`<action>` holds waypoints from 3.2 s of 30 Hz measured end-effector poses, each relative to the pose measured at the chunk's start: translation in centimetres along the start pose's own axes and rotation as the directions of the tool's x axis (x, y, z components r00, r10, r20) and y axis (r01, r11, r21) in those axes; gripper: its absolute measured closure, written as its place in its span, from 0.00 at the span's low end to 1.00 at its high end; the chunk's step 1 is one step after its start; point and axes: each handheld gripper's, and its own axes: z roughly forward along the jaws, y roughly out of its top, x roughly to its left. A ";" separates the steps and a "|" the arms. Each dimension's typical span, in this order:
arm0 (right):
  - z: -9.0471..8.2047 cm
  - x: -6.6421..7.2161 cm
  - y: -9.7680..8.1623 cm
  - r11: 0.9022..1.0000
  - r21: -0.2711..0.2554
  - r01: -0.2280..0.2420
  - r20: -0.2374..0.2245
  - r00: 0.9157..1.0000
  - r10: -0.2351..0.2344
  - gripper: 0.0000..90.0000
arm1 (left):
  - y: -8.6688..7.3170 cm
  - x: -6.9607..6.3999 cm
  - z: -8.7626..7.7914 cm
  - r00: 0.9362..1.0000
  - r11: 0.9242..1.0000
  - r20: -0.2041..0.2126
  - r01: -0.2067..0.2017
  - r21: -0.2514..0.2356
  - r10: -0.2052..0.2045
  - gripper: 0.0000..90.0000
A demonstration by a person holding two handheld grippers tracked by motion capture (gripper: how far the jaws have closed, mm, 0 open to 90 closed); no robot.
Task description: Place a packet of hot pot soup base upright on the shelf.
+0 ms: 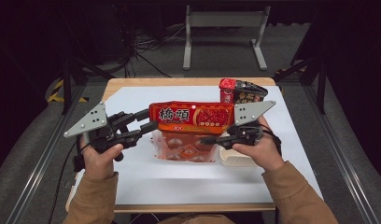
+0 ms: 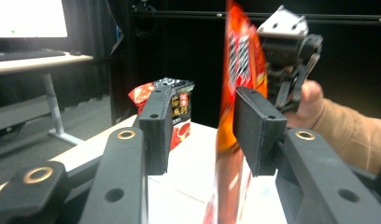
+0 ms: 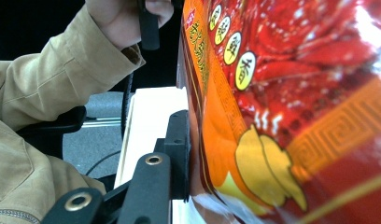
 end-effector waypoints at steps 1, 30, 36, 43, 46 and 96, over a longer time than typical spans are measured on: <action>-0.2 0.0 0.3 1.000 0.002 0.000 0.004 1.000 0.000 0.78 | -0.1 0.1 0.0 1.000 1.000 -0.005 0.004 0.004 -0.004 0.64; -7.5 -2.7 1.9 0.997 -0.008 -0.071 0.234 0.970 0.071 0.78 | -2.0 2.5 0.1 0.980 0.994 -0.199 0.023 0.110 0.000 0.42; -8.6 -3.0 1.3 0.996 -0.017 -0.087 0.276 0.957 0.088 0.78 | -2.3 2.9 0.1 0.976 0.992 -0.220 0.031 0.122 -0.004 0.39; -10.0 -3.5 0.5 0.993 -0.049 -0.105 0.317 0.942 0.115 0.78 | -2.7 3.5 0.1 0.973 0.991 -0.226 0.071 0.115 -0.043 0.33; -10.5 -3.6 0.4 0.993 -0.061 -0.106 0.330 0.936 0.120 0.78 | -2.9 3.7 0.1 0.970 0.990 -0.239 0.081 0.119 -0.051 0.28; -11.1 -5.1 -6.9 0.957 -0.216 -0.195 0.505 0.816 0.280 0.79 | -4.5 4.8 0.8 0.959 0.983 -0.279 0.097 0.158 -0.050 0.21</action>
